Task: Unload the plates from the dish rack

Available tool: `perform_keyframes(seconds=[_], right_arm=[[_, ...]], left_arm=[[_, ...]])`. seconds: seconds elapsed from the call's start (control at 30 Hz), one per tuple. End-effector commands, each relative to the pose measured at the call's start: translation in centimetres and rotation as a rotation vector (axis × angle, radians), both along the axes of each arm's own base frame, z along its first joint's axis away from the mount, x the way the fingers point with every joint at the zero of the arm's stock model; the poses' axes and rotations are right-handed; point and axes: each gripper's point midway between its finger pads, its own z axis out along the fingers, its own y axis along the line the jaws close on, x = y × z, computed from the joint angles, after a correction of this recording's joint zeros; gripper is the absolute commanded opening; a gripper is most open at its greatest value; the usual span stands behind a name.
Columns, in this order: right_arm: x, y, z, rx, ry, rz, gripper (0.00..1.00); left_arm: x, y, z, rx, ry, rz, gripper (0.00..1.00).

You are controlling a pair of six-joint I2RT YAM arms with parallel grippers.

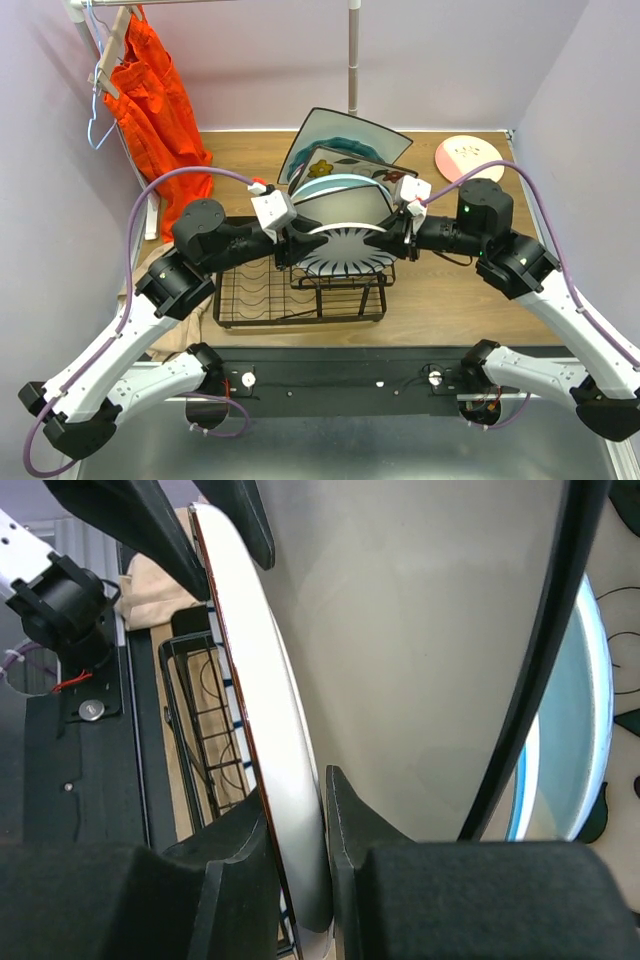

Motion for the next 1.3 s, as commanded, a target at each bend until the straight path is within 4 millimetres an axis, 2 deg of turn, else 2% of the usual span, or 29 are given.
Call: perform_keyframes(seconds=[0.0, 0.23, 0.4, 0.5, 0.8, 1.07, 1.27], right_arm=[[-0.6, -0.7, 2.1, 0.07, -0.014, -0.037, 0.01], [-1.1, -1.1, 3.3, 0.108, -0.042, -0.039, 0.01], [-1.1, -1.1, 4.1, 0.124, -0.066, -0.036, 0.01], [-1.0, -1.0, 5.1, 0.153, -0.084, -0.041, 0.01], [-1.0, -1.2, 9.5, 0.238, -0.106, -0.065, 0.01], [-1.3, -0.8, 9.8, 0.251, -0.072, -0.043, 0.01], [-1.3, -0.9, 10.1, 0.266, -0.056, -0.059, 0.01]], left_arm=[[-0.4, 0.8, 2.9, -0.076, -0.004, 0.043, 0.47], [0.2, 1.7, 4.4, -0.127, 0.025, 0.119, 0.56], [-0.6, 1.8, 5.8, -0.171, 0.046, 0.096, 0.58], [-0.5, 2.5, 6.5, -0.192, 0.037, 0.131, 0.61], [-0.9, 3.4, 8.7, -0.24, 0.015, 0.152, 0.61], [-2.4, 4.2, 11.6, -0.306, -0.014, 0.125, 0.62], [-3.2, 4.6, 12.5, -0.336, -0.021, 0.109, 0.62]])
